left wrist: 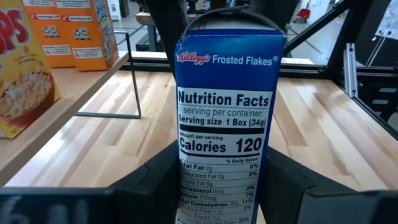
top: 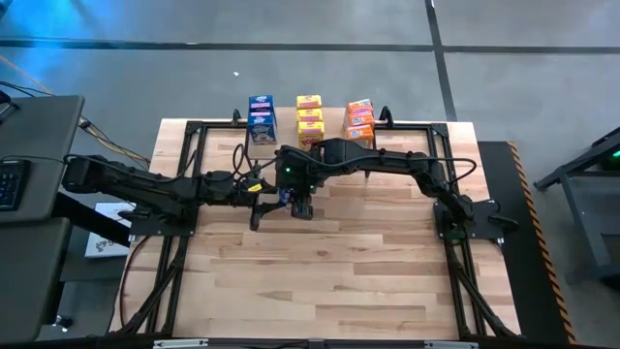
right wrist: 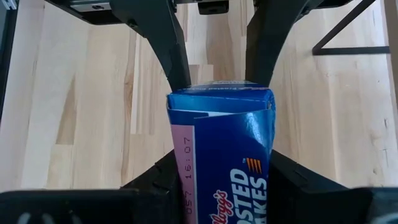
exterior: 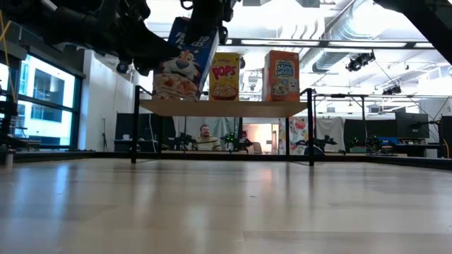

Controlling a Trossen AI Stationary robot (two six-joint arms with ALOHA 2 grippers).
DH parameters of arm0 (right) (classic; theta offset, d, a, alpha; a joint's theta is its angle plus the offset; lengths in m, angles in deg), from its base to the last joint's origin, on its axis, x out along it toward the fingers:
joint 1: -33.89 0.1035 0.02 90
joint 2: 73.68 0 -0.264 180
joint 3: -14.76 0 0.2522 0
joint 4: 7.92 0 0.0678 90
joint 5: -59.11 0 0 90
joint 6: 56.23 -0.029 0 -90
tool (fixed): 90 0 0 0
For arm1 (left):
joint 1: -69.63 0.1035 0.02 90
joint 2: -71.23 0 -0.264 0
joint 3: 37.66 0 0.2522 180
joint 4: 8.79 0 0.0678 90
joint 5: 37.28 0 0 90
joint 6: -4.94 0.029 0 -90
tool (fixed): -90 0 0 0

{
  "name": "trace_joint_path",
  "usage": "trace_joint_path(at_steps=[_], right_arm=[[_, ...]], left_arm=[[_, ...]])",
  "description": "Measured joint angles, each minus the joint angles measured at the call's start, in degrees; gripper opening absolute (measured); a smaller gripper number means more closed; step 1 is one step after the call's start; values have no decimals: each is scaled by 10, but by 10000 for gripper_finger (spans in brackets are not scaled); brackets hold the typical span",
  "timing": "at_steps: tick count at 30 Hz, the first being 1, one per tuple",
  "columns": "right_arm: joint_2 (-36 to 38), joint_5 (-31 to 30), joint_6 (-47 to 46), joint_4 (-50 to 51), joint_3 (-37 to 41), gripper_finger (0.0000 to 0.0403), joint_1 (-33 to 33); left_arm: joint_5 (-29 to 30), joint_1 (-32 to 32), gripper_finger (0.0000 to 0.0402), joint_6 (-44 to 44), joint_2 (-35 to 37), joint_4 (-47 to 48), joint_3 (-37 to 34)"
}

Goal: Stack cereal on shelf
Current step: Put the blue cereal box on the shelf

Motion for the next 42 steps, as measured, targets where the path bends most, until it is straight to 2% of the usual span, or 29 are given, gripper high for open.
trace_joint_path(at_steps=[12, 21, 24, 35, 42], right_arm=[[0, 4, -16, 0, 0, 145, 0], [0, 6, -19, 9, 0, 241, 1], [1, 6, -19, 14, 0, 256, 1], [58, -8, 1, 4, 0, 259, 1], [111, -29, 37, 1, -1, 259, 1]], left_arm=[[-11, 0, 159, -2, 0, -1, 0], [-9, 1, 159, -2, 0, -3, 0], [-9, 1, 159, -2, 2, -3, 0], [-11, 7, 159, -6, 13, -2, 0], [-12, 31, 159, -7, 59, 0, 0]])
